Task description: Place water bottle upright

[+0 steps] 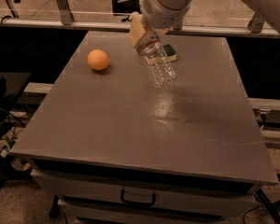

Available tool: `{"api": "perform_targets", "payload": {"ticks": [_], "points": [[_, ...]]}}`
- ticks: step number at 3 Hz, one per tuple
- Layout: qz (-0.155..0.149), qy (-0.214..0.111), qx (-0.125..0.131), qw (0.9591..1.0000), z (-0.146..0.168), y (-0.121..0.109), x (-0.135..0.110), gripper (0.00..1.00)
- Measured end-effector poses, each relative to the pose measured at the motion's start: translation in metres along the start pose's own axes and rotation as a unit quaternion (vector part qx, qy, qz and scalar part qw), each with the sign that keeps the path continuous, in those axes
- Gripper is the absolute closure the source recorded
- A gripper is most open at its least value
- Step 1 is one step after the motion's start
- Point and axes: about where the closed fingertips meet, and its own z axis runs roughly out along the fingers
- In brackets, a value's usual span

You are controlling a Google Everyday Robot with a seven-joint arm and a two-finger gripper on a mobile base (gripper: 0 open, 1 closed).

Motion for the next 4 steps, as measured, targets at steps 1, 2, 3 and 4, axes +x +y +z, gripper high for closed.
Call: {"api": "perform_targets", "payload": {"ticks": [1, 2, 3, 4], "points": [[-0.038, -0.041, -0.032, 0.9979, -0.002, 0.004, -0.002, 1.0], [-0.064, -0.081, -0.055, 0.9932, -0.008, 0.006, -0.004, 1.0], [-0.075, -0.121, -0.074, 0.9872, -0.012, 0.005, -0.004, 1.0], [-0.07, -0.153, -0.084, 0.9823, -0.015, 0.005, -0.002, 1.0]]}}
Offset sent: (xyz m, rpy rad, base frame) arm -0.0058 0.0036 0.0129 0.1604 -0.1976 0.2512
